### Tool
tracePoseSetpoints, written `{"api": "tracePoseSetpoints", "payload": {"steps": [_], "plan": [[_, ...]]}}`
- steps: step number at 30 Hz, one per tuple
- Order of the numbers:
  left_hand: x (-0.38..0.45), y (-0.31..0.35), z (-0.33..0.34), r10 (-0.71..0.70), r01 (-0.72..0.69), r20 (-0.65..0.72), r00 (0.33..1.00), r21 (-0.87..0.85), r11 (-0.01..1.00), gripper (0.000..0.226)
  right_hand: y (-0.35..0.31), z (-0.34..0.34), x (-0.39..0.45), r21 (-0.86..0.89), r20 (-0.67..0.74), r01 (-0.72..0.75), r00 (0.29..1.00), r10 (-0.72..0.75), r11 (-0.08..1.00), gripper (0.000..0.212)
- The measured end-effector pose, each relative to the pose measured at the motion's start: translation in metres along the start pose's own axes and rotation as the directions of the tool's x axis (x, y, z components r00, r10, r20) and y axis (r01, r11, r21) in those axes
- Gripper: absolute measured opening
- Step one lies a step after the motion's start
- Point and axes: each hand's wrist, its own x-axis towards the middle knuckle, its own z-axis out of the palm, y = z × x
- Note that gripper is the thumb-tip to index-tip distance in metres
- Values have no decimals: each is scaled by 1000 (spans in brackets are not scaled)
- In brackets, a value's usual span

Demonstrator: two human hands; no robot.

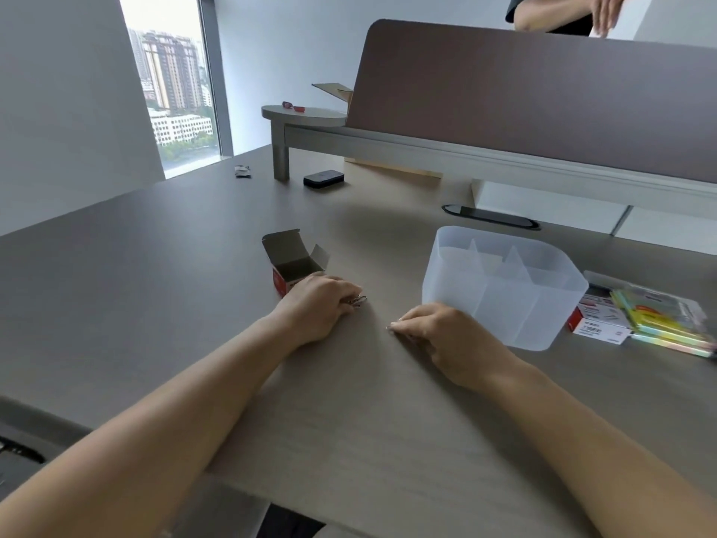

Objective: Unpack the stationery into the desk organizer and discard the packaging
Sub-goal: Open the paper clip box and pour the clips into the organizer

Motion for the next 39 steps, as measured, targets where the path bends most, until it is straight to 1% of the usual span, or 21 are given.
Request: {"api": "tracePoseSetpoints", "payload": {"steps": [4, 6, 8, 10, 12, 16, 19, 21, 24, 27, 29, 30, 31, 32, 35, 39], "plan": [[1, -3, -1, 12, -15, -36, 999, -93, 996, 32, 2, 3, -4, 100, -81, -34, 996, 42, 994, 26], [0, -3, 0, 6, -13, -46, 999, -166, 986, 32, 2, 5, -7, 143, -94, -54, 993, 68, 988, 25], [1, -3, 0, -7, 0, -31, 1000, -220, 976, 33, 2, 5, -8, 169, -64, -77, 994, 89, 983, 29], [4, -2, 0, -7, 9, 9, 1000, -226, 974, 31, 2, 1, -9, 211, 0, -115, 993, 117, 971, 33], [7, -1, 0, 7, 1, 37, 999, -206, 979, 27, 4, -2, -12, 264, 23, -154, 988, 154, 952, 33], [4, 1, 1, 33, -32, -1, 999, -213, 977, 16, 5, 0, -17, 351, -59, -194, 972, 229, 916, 22], [2, 5, 0, 71, -73, -16, 997, -130, 989, 13, 6, 2, -18, 321, -117, -175, 968, 222, 931, 17], [1, 7, 1, 117, -118, -31, 993, -35, 992, 16, 7, 1, -19, 248, -159, -149, 969, 191, 957, 16], [-2, 6, 2, 202, -196, -60, 978, 100, 976, 22, 7, 0, -21, 109, -174, -111, 976, 129, 988, 18], [-4, 3, 1, 246, -233, -48, 968, 179, 956, 18, 6, 2, -21, 29, -192, -100, 976, 104, 995, 19], [-8, 4, -6, 240, -237, -2, 971, 150, 960, 13, 6, 4, -20, 8, -210, -105, 972, 105, 994, 19], [-7, 1, -7, 277, -264, -40, 960, 203, 943, 12, 6, 4, -19, 5, -215, -111, 971, 109, 994, 19], [-8, 0, -8, 256, -249, -24, 966, 168, 954, 13, 6, 5, -19, 7, -220, -118, 969, 117, 993, 18], [-7, 0, -8, 241, -231, -56, 969, 152, 961, 15, 6, 5, -19, 15, -225, -128, 966, 128, 992, 18], [-4, -6, 0, 93, -91, -81, 992, 32, 995, 20, 6, 6, -19, 45, -262, -141, 954, 148, 989, 16], [-1, -14, 4, 38, -40, -81, 996, -30, 999, 17, 5, 3, -18, 82, -293, -141, 943, 159, 987, 15]]}}
